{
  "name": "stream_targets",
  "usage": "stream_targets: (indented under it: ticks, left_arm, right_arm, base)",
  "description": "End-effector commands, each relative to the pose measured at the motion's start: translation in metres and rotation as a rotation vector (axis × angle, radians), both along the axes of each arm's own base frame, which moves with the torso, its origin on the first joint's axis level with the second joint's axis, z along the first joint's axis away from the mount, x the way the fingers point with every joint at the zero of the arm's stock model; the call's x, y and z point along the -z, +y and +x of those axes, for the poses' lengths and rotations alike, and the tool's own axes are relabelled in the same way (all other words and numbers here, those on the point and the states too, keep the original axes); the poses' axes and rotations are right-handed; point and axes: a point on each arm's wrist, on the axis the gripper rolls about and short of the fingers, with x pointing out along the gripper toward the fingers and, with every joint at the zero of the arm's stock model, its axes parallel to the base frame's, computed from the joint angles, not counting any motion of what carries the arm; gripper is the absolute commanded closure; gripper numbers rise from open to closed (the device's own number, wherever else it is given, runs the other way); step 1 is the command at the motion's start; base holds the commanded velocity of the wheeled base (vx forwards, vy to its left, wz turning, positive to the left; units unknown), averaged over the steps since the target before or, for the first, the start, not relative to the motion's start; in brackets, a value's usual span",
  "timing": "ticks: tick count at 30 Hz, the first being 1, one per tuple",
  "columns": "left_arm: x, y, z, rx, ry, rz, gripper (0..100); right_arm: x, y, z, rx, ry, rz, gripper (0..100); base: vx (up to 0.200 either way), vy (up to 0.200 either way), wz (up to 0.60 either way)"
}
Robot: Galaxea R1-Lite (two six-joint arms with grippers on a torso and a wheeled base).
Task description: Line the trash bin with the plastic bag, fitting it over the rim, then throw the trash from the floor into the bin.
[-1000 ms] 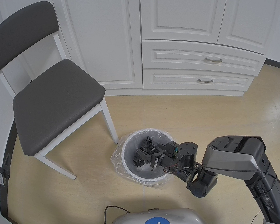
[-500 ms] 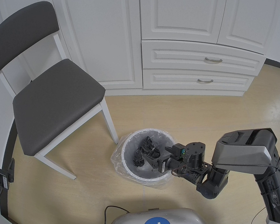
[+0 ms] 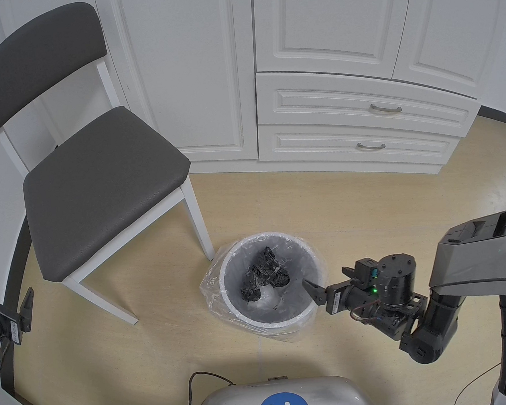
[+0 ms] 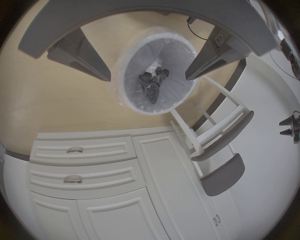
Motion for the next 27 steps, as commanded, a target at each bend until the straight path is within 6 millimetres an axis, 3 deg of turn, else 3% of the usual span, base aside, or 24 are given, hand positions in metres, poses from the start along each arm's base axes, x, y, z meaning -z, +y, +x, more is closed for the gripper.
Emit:
stream_targets:
  ticks: [1, 9, 13, 18, 27]
  left_arm:
    - [0.002, -0.001, 0.003, 0.013, 0.019, -0.004, 0]
    - [0.024, -0.004, 0.005, 0.032, 0.101, -0.037, 0]
    - [0.036, -0.013, 0.001, 0.107, 0.118, -0.165, 0]
    - [0.035, -0.027, -0.007, 0.289, 0.091, -0.381, 0]
    - [0.028, -0.024, -0.020, 0.323, 0.002, -0.458, 0]
  right_arm:
    - [-0.021, -0.026, -0.030, 0.067, -0.005, 0.013, 0]
    - [-0.034, -0.056, -0.070, 0.104, 0.044, -0.021, 0]
    - [-0.035, -0.073, -0.094, 0.157, 0.086, -0.056, 0]
    - [-0.043, -0.086, -0.108, 0.184, 0.083, -0.054, 0]
    - [-0.083, -0.097, -0.123, 0.285, -0.093, 0.022, 0]
  base:
    - [0.000, 0.000, 0.00]
    - [0.000, 0.000, 0.00]
    - [0.000, 0.000, 0.00]
    - [0.000, 0.000, 0.00]
    - [0.000, 0.000, 0.00]
